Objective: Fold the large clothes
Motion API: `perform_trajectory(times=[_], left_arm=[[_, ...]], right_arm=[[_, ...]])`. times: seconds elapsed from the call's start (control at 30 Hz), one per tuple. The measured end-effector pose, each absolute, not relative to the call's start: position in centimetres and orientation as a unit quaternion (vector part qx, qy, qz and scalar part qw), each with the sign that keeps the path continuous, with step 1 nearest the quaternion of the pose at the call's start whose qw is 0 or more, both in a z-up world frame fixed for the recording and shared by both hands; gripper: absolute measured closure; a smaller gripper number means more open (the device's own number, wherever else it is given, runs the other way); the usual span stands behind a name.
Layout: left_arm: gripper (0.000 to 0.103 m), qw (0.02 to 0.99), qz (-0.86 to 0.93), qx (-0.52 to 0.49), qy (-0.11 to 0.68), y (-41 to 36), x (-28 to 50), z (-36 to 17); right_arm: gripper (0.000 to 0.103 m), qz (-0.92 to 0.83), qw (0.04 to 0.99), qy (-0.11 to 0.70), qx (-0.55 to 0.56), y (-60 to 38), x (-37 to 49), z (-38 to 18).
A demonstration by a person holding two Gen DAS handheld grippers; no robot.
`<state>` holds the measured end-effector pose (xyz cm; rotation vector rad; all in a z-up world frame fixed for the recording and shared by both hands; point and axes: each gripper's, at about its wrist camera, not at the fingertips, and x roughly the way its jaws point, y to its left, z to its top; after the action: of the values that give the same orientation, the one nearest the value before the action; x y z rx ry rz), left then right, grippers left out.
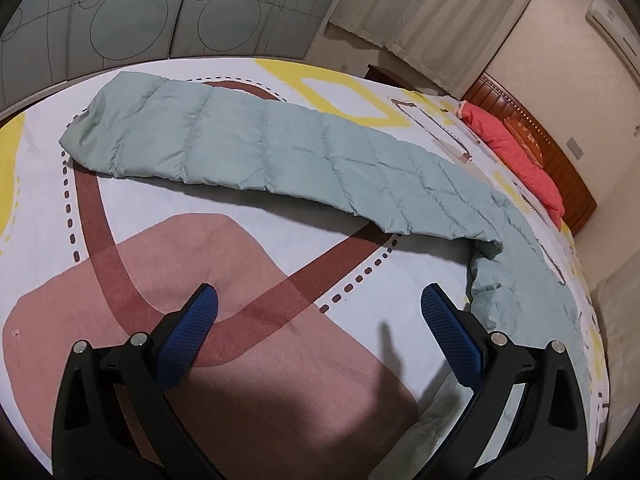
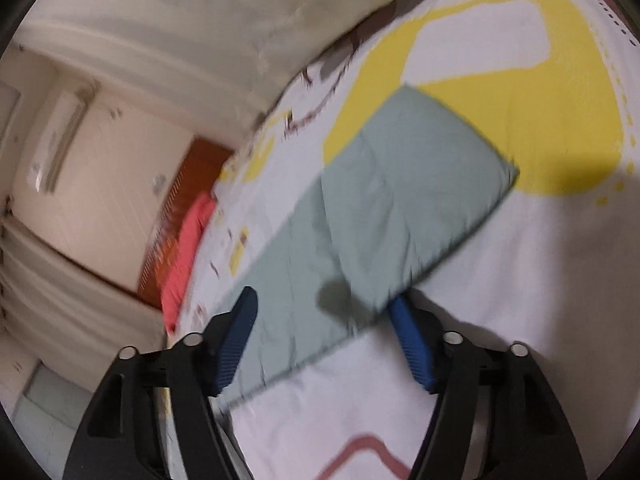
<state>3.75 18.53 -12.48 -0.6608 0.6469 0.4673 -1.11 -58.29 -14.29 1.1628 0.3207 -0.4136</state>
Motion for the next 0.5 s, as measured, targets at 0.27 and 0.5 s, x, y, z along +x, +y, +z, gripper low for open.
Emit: perform_trajectory(times=[0.27,0.5], left_arm=[[0.002,0.866,0.234,-0.310,0.315,18.7,4.3,-12.0],[0.002,0.849,0.308,-0.266,0.338,19.7,4.6,-11.8]], right_arm=[[0.049,-0.222,0.806,0.116,0.537,-60.1,-0.7,-14.4],[0.093,-0.230,0.829,0.156,0.486,-60.6,0.9,-12.8]])
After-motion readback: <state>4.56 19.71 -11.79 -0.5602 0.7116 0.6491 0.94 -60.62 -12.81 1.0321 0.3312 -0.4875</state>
